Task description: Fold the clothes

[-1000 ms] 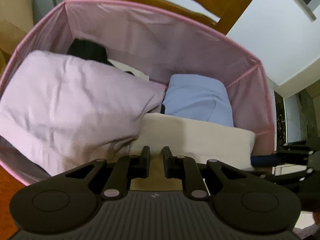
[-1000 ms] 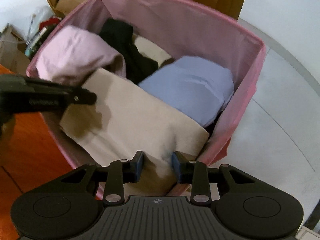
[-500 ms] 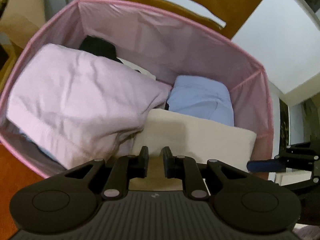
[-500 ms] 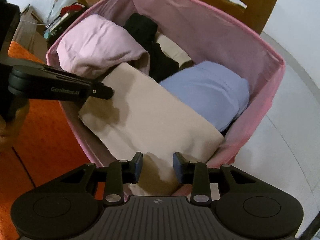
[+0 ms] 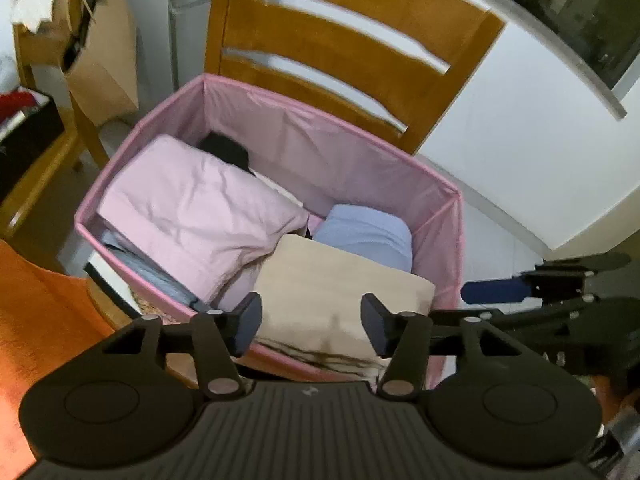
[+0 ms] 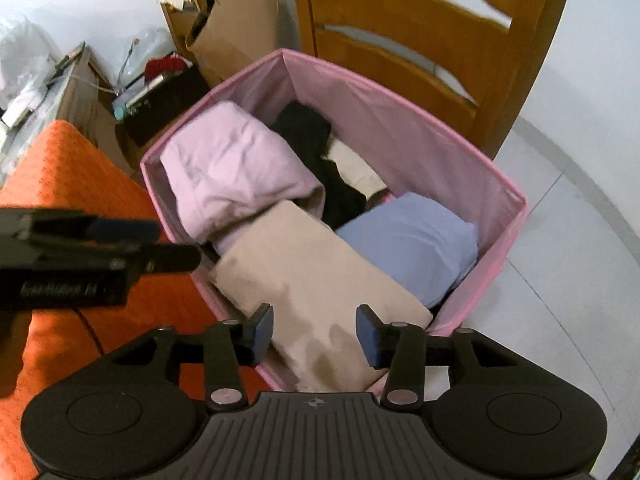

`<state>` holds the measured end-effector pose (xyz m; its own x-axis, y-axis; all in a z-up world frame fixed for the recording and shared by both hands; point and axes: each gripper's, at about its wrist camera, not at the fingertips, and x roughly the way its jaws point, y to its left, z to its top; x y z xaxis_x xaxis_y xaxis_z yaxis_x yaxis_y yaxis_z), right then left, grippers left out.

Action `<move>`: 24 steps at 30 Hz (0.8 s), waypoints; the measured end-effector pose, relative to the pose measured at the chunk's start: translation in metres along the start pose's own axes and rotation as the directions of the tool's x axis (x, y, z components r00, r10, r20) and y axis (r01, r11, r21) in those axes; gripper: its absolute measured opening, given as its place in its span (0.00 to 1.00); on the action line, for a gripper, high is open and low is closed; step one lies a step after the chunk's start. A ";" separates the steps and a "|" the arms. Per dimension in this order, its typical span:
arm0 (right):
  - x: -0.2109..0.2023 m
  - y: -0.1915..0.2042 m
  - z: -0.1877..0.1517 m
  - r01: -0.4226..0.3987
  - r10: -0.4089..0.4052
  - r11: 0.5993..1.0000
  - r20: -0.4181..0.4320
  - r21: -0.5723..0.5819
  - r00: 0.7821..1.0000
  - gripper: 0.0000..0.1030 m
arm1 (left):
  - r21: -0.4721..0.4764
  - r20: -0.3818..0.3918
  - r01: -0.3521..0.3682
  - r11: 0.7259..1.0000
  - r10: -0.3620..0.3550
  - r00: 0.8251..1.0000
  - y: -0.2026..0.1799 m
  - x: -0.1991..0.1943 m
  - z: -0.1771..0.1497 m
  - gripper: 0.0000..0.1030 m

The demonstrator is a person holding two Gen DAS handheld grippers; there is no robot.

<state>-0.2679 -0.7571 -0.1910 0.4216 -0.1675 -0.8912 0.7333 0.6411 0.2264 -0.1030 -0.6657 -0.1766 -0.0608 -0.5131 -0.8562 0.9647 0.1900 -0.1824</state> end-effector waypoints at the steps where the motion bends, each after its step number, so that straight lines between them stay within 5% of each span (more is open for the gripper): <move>1: -0.005 0.003 0.000 -0.003 0.003 1.000 0.007 0.004 1.000 0.51 | 0.004 0.013 -0.008 1.000 0.008 1.000 -0.002 -0.010 -0.001 0.67; 9: -0.064 0.031 -0.003 0.014 -0.015 1.000 0.089 0.005 0.996 0.62 | -0.004 0.143 -0.045 0.999 0.045 0.989 -0.007 -0.103 -0.009 0.82; 19: -0.143 0.076 -0.022 0.056 -0.051 0.998 0.213 -0.016 0.976 0.98 | -0.065 0.242 -0.031 0.997 0.046 0.969 -0.002 -0.207 -0.043 0.91; 24: -0.176 0.104 -0.035 0.087 -0.078 0.996 0.263 -0.020 0.962 1.00 | -0.037 0.300 -0.118 0.992 0.124 0.946 -0.004 -0.252 -0.072 0.92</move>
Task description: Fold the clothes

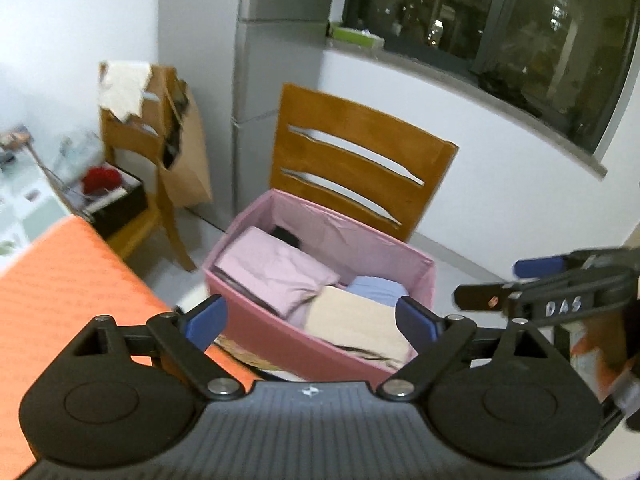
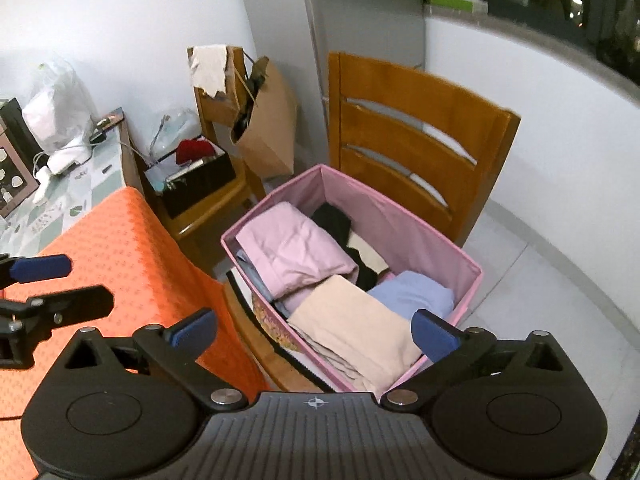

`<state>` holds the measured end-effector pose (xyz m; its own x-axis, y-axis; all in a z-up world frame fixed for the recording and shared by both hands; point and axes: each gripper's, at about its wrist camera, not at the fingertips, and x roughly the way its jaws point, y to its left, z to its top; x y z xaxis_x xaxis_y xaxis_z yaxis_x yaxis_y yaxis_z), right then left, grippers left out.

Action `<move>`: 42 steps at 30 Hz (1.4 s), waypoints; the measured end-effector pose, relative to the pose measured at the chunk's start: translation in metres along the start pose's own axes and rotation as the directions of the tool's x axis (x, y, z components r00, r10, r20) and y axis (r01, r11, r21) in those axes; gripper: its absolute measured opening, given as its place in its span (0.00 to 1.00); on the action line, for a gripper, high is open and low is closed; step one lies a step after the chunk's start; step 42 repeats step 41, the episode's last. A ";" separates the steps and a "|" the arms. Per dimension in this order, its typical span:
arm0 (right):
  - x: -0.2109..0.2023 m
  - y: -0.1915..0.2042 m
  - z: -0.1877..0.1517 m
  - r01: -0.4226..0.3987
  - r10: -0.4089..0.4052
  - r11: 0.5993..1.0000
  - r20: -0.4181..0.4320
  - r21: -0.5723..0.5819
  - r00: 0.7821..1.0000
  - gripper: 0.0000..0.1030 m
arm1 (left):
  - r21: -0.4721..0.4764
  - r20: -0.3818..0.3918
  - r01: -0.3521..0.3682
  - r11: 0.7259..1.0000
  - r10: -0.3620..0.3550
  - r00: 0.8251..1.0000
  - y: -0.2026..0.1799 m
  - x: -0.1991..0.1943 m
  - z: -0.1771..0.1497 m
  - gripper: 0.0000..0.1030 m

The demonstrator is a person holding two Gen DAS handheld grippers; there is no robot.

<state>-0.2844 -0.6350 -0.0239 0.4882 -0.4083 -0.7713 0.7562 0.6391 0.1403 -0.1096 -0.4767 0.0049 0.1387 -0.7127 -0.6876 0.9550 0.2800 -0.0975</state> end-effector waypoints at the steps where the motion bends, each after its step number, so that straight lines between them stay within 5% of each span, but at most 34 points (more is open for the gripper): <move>1: -0.006 0.006 -0.001 0.012 -0.012 1.000 0.006 -0.006 1.000 1.00 | 0.007 0.016 -0.007 1.000 0.007 1.000 0.002 -0.009 -0.004 0.92; 8: -0.046 0.049 -0.010 0.069 -0.066 0.997 0.062 -0.034 0.996 1.00 | -0.024 0.127 -0.056 0.998 0.058 0.990 0.030 -0.080 -0.033 1.00; 18: -0.080 0.092 -0.026 0.058 -0.060 0.998 0.096 0.020 0.994 1.00 | 0.023 0.130 -0.169 0.985 0.165 0.978 0.047 -0.145 -0.054 1.00; 23: -0.072 0.091 -0.041 0.093 -0.100 0.993 0.086 0.076 0.991 1.00 | 0.005 0.060 -0.104 0.995 0.104 0.993 0.050 -0.127 -0.069 1.00; 28: -0.053 0.082 -0.055 0.186 -0.195 0.976 0.071 0.113 0.978 1.00 | 0.012 0.001 -0.121 0.993 0.121 0.993 0.040 -0.096 -0.077 1.00; 32: -0.048 0.068 -0.067 0.154 -0.174 0.976 0.128 0.153 0.976 1.00 | 0.005 -0.038 -0.103 0.995 0.103 0.994 0.032 -0.076 -0.081 1.00; 42: 0.000 0.054 -0.059 0.153 -0.152 0.987 -0.021 0.052 0.988 1.00 | -0.009 -0.076 -0.117 0.993 0.116 0.990 0.018 -0.051 -0.062 1.00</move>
